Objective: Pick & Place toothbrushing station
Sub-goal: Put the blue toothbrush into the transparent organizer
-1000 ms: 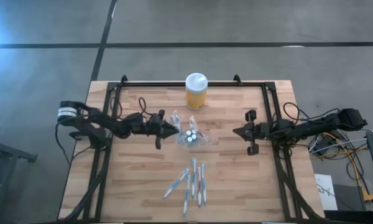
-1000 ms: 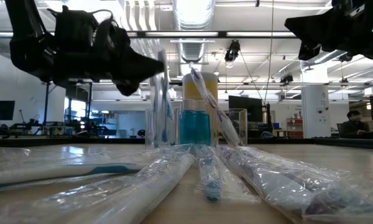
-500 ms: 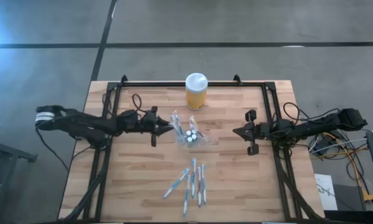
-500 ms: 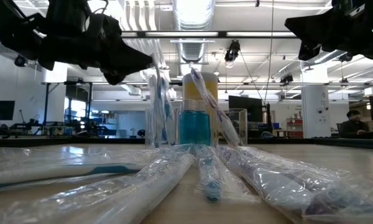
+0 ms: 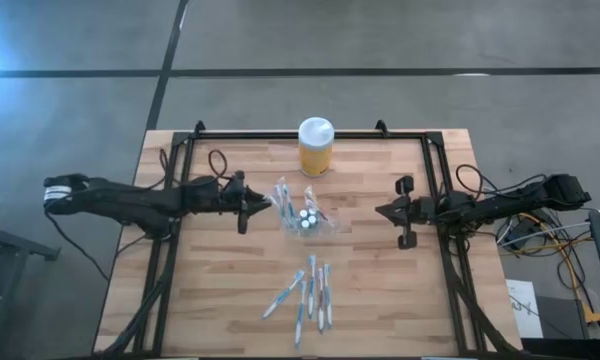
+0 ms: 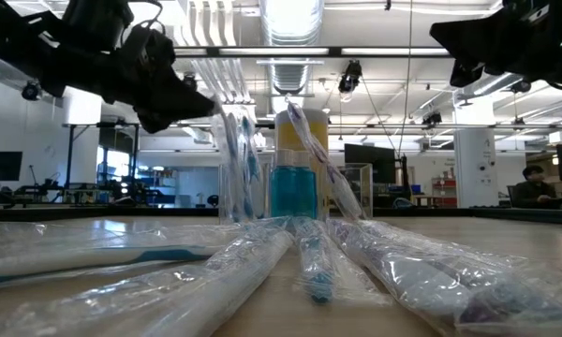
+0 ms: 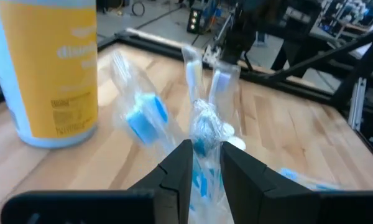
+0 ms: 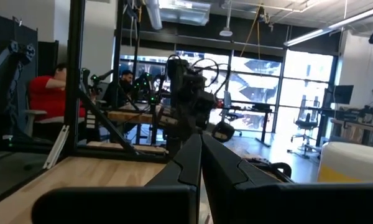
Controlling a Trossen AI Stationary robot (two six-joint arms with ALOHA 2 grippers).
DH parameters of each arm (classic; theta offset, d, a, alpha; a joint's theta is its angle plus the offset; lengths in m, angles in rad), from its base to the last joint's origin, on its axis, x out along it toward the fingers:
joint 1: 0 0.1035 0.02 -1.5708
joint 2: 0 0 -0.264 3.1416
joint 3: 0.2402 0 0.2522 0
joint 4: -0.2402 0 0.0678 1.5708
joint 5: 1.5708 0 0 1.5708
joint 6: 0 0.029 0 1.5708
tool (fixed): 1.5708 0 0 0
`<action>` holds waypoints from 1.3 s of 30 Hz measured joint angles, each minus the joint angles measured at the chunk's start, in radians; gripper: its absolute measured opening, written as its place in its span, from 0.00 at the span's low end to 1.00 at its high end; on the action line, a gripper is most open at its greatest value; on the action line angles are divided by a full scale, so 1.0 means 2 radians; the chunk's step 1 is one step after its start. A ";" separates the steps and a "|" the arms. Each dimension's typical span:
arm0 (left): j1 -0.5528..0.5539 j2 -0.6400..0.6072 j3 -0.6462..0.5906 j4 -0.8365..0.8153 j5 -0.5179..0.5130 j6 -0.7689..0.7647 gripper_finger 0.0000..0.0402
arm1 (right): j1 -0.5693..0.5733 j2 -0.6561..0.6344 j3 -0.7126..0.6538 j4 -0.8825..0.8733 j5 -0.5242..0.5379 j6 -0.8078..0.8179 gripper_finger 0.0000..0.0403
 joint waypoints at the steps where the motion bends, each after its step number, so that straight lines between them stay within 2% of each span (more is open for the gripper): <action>1: 0.000 0.006 0.000 0.000 0.000 -0.001 0.21 | 0.000 0.000 0.000 0.002 0.000 0.000 0.02; 10: 0.000 0.049 0.008 -0.011 0.002 -0.005 0.21 | 0.000 0.000 0.000 0.005 0.000 0.001 0.02; 16: 0.000 0.039 0.018 -0.073 0.033 0.016 0.21 | 0.000 0.000 0.000 0.004 0.000 0.002 0.02; 20: 0.000 0.015 0.031 -0.147 0.048 0.031 0.21 | 0.000 0.000 0.000 0.001 0.000 0.017 0.02; 25: 0.001 -0.058 0.034 -0.191 0.079 0.098 0.21 | 0.000 0.000 0.000 0.001 0.000 0.023 0.02; 31: 0.001 -0.204 0.033 -0.223 0.122 0.164 0.13 | 0.000 0.000 0.000 0.000 0.000 0.023 0.02; 35: 0.002 -0.292 0.028 -0.261 0.127 0.152 0.02 | 0.000 0.000 0.000 -0.001 0.001 0.031 0.02; 39: 0.002 -0.356 0.001 -0.268 0.130 0.133 0.01 | 0.000 0.000 0.000 -0.023 0.004 0.059 0.02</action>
